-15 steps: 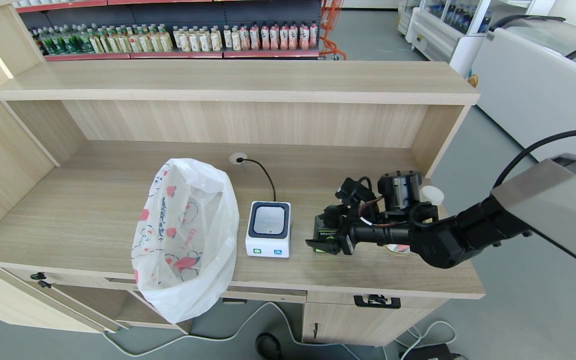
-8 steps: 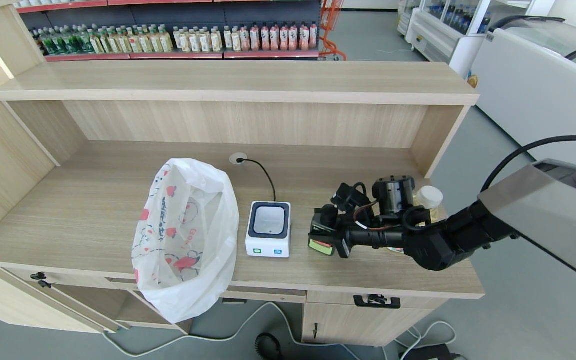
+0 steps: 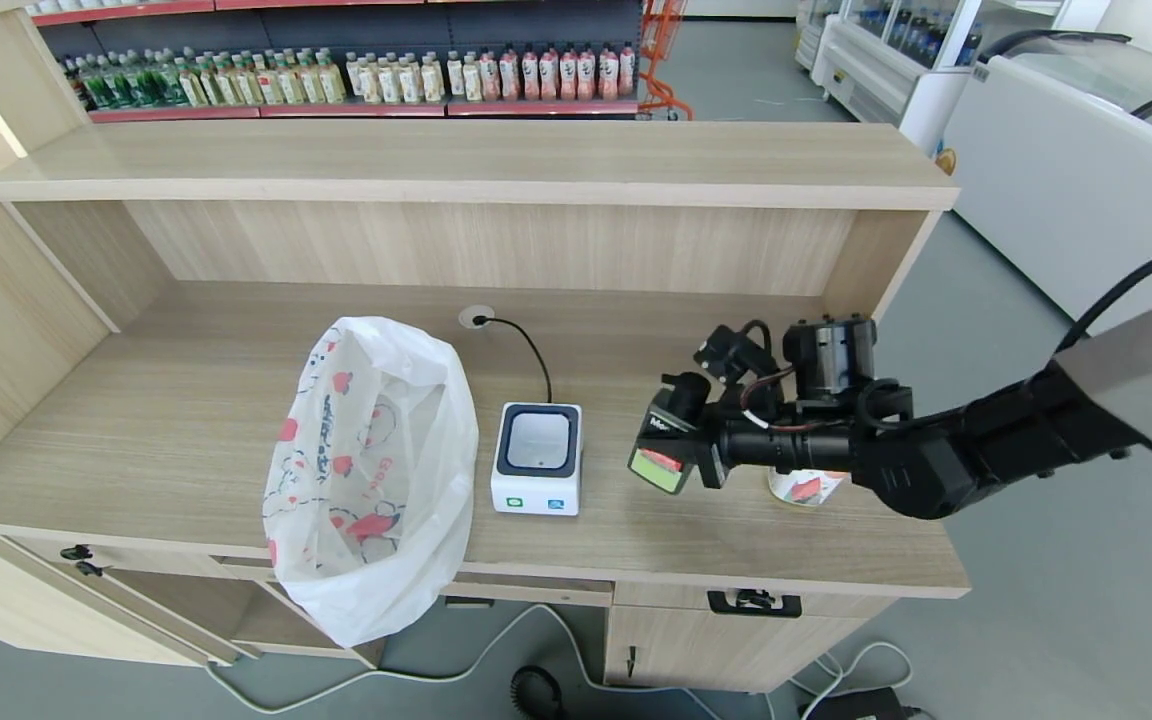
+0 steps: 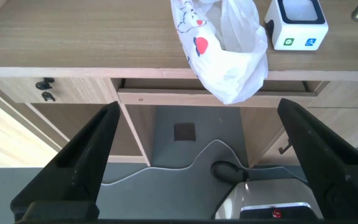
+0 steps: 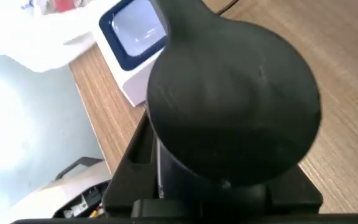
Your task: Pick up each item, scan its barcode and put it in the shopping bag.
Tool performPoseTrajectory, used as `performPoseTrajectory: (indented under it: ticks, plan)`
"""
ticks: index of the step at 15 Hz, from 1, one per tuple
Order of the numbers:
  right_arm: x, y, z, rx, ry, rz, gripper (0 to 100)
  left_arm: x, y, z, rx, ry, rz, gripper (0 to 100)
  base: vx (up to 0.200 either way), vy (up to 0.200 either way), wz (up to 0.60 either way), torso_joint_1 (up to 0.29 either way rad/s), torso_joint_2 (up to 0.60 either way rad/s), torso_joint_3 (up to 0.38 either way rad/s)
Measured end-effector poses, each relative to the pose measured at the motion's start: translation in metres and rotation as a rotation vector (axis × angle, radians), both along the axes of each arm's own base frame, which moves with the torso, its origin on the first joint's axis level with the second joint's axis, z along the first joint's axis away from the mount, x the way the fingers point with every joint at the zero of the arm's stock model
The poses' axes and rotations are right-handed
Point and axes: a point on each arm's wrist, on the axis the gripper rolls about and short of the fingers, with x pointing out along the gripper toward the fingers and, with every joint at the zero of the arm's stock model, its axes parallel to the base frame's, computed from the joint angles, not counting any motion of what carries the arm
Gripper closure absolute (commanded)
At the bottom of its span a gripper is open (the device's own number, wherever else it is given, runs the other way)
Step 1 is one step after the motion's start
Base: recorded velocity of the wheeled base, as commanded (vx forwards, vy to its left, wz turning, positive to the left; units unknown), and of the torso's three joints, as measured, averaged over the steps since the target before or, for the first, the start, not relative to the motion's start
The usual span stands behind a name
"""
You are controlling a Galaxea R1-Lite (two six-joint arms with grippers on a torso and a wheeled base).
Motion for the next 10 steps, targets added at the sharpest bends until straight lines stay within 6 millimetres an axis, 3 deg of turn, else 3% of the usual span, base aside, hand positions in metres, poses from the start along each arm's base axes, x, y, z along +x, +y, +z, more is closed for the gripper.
performPoseTrajectory:
  ticks: [3, 6, 8, 10]
  plan:
    - [-0.016, -0.020, 0.051, 0.107, 0.009, -0.067, 100, 0.000, 0.000, 0.000, 0.000, 0.000, 0.000, 0, 0.000, 0.000, 0.00, 0.000, 0.00, 0.000]
    - [-0.039, -0.036, 0.099, 0.158, -0.088, -0.083, 100, 0.000, 0.000, 0.000, 0.000, 0.000, 0.000, 0, 0.000, 0.000, 0.00, 0.000, 0.00, 0.000]
    - [-0.073, -0.046, 0.133, 0.138, -0.187, -0.059, 100, 0.000, 0.000, 0.000, 0.000, 0.000, 0.000, 0, 0.000, 0.000, 0.00, 0.000, 0.00, 0.000]
    - [-0.112, -0.060, 0.153, 0.019, -0.290, -0.017, 100, 0.000, 0.000, 0.000, 0.000, 0.000, 0.000, 0, 0.000, 0.000, 0.00, 0.000, 0.00, 0.000]
